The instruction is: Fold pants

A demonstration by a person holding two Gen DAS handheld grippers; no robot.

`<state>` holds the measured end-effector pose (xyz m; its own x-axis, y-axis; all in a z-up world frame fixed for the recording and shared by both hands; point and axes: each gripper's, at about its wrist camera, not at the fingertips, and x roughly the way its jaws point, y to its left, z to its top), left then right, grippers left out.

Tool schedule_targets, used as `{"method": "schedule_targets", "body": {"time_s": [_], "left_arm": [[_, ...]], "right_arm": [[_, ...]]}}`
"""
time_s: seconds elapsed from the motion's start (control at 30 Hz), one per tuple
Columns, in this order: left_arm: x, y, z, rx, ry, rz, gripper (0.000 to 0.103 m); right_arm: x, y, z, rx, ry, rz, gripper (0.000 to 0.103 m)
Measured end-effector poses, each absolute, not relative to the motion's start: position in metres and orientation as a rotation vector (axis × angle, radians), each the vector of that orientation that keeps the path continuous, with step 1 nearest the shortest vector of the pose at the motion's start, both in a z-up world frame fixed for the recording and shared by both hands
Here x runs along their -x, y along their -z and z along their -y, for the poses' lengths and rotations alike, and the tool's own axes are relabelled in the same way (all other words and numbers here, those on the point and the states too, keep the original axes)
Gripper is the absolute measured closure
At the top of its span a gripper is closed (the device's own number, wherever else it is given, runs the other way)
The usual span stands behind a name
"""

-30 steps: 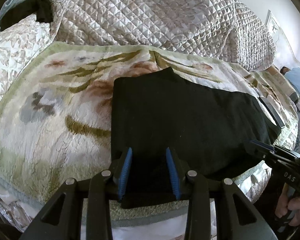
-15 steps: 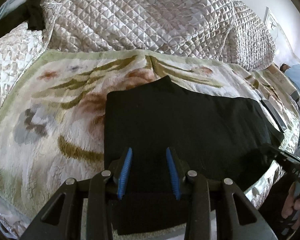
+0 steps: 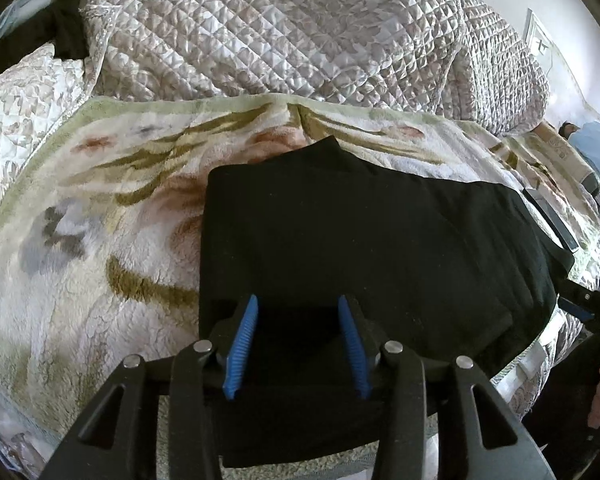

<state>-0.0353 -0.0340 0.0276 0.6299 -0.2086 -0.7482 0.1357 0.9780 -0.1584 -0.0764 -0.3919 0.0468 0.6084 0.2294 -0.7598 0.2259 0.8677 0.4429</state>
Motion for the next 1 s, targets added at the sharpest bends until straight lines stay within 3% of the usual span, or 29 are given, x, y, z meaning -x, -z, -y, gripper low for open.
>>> {"method": "schedule_targets", "body": {"time_s": [0.37,0.43,0.5,0.6,1.0], "left_arm": [[0.035,-0.027,0.032,0.097,0.203,-0.863,0.058],[0.035,-0.027,0.032,0.103,0.203,-0.862,0.058],[0.035,-0.028,0.032,0.109,0.202,-0.859,0.057],[0.034,-0.031,0.030,0.127,0.200,-0.860,0.057],[0.035,-0.052,-0.039,0.259,0.018,-0.787,0.057]], "right_arm": [[0.047,-0.034,0.422,-0.690,0.117,-0.859,0.048],[0.046,-0.040,0.423,-0.696,0.127,-0.820,0.063],[0.042,-0.042,0.425,-0.688,0.127,-0.813,0.072],[0.031,-0.041,0.429,-0.702,0.118,-0.837,0.078],[0.002,-0.140,0.302,-0.414,-0.308,-0.725,0.080]]}}
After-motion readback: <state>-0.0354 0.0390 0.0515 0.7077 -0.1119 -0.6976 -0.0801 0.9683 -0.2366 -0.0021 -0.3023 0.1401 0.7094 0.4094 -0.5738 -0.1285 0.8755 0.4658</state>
